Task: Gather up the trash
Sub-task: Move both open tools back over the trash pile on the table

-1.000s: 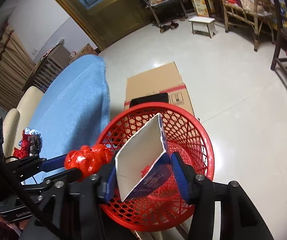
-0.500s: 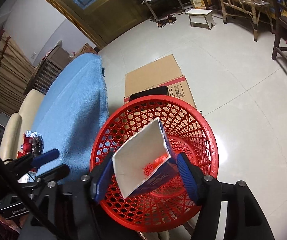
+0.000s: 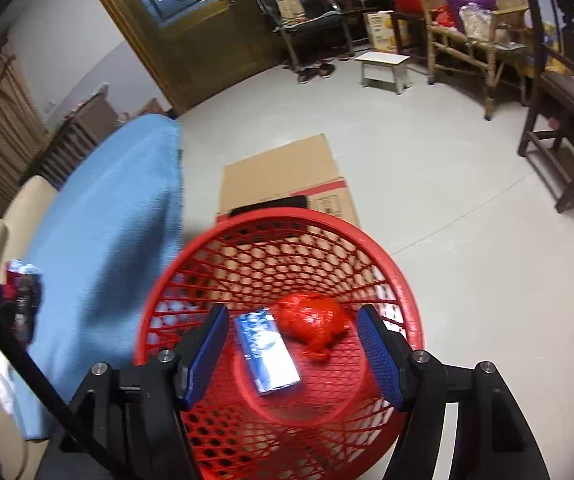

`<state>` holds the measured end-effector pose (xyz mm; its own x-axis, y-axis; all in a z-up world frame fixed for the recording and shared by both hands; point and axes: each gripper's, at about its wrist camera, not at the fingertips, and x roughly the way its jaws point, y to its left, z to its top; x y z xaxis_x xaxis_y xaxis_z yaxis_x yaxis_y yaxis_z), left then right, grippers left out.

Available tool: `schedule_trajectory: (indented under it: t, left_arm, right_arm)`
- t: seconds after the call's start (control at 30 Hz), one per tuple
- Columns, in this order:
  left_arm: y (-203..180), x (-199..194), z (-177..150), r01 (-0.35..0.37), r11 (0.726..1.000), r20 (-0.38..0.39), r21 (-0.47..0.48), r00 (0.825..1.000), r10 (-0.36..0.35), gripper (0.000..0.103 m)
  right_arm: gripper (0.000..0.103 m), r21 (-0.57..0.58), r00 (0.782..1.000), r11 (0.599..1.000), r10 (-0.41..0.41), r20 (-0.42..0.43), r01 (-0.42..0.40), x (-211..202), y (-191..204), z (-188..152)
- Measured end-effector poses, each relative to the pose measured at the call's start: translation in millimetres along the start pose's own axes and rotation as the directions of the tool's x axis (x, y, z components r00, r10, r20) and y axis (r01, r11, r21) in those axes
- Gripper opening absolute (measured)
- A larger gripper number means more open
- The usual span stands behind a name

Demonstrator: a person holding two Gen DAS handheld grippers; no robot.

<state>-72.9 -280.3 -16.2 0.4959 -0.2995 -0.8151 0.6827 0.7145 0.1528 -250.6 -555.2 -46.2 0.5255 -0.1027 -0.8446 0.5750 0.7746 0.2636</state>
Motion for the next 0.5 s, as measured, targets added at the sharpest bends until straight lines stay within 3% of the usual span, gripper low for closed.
schedule_trajectory:
  t: [0.3, 0.5]
  left_arm:
    - [29, -16, -9, -0.062, 0.995, 0.034, -0.072, 0.997, 0.064, 0.065]
    - [45, -22, -15, -0.089, 0.989, 0.037, -0.122, 0.995, 0.095, 0.065]
  right_arm:
    - [0.070, -0.122, 0.981, 0.974, -0.185, 0.065, 0.192, 16, 17, -14]
    - [0.070, -0.114, 0.983, 0.977, -0.174, 0.061, 0.180, 27, 22, -8]
